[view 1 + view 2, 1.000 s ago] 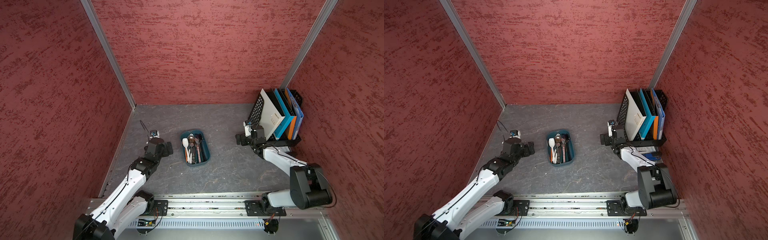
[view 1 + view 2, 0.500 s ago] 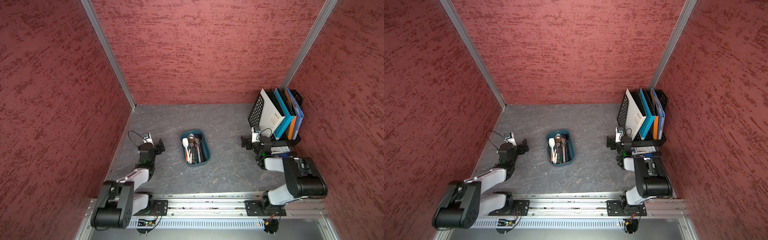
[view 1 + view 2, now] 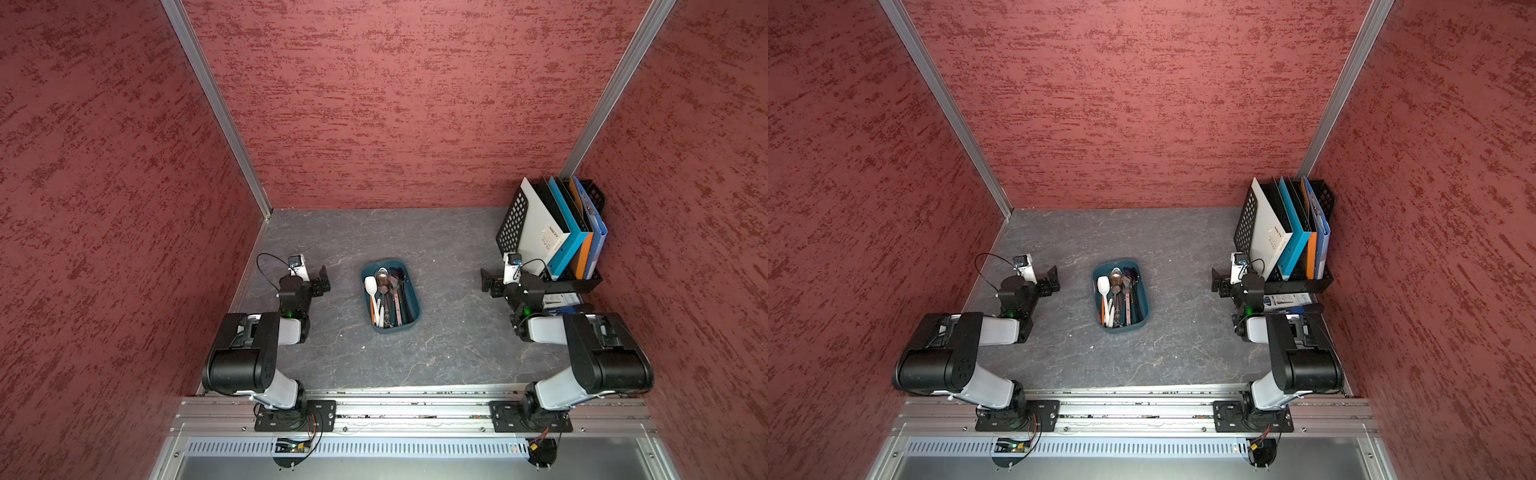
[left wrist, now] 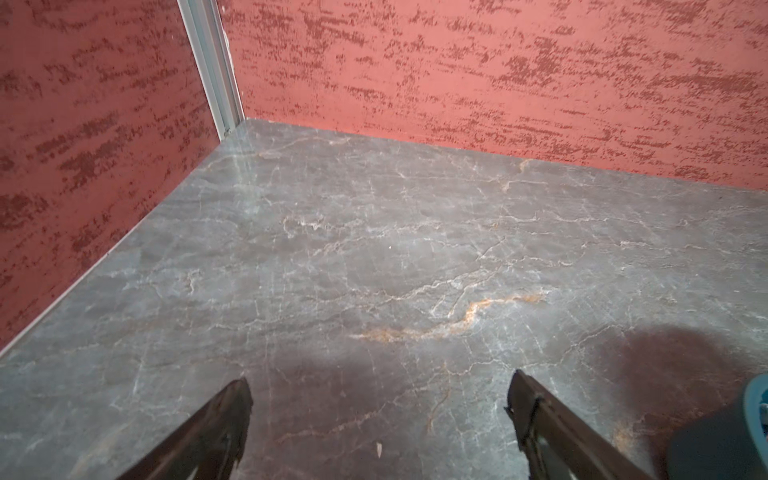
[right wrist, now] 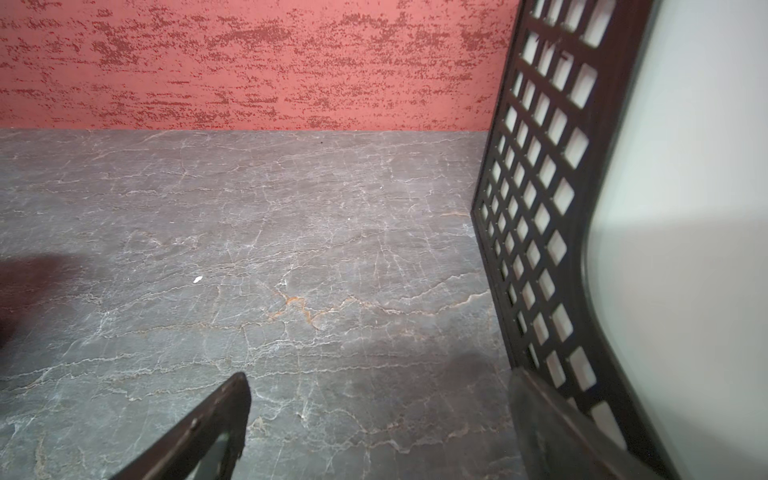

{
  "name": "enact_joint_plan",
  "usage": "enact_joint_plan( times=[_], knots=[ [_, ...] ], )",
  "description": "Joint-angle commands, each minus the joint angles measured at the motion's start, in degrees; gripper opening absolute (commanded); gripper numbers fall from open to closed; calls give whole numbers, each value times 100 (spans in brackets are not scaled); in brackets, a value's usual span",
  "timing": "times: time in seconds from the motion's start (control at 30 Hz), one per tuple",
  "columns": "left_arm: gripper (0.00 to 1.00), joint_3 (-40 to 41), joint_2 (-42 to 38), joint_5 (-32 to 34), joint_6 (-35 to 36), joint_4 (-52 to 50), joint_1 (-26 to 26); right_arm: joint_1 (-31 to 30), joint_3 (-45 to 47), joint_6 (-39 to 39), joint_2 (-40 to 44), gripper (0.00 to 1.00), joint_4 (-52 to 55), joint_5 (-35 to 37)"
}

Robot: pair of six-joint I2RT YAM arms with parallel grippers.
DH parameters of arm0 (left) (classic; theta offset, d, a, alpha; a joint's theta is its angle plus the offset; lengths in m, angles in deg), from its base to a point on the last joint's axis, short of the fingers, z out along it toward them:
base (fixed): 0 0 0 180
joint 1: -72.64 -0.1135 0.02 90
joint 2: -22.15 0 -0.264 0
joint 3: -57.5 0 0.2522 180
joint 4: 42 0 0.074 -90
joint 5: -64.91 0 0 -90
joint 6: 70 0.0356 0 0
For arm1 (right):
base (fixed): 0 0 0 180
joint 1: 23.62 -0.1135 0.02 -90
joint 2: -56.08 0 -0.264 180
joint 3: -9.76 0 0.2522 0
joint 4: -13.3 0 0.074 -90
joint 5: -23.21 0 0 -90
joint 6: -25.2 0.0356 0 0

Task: Put the spoon into the storage box
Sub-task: Reset both arms

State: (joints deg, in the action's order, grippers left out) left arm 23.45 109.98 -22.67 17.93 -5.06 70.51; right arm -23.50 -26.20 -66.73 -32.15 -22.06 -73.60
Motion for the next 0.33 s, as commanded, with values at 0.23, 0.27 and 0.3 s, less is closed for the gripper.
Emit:
enact_joint_plan(
  times=[0.23,0.27,0.3],
  knots=[
    [100,-98,0,184,154,160,151,17,-68,43,-18,99,-124,39],
    [100,-102,5,183,154,160,151,17,-36,43,-4,99,-180,48],
    [100,-98,-2,184,154,160,148,14,-7,38,20,99,-190,56]
  ],
)
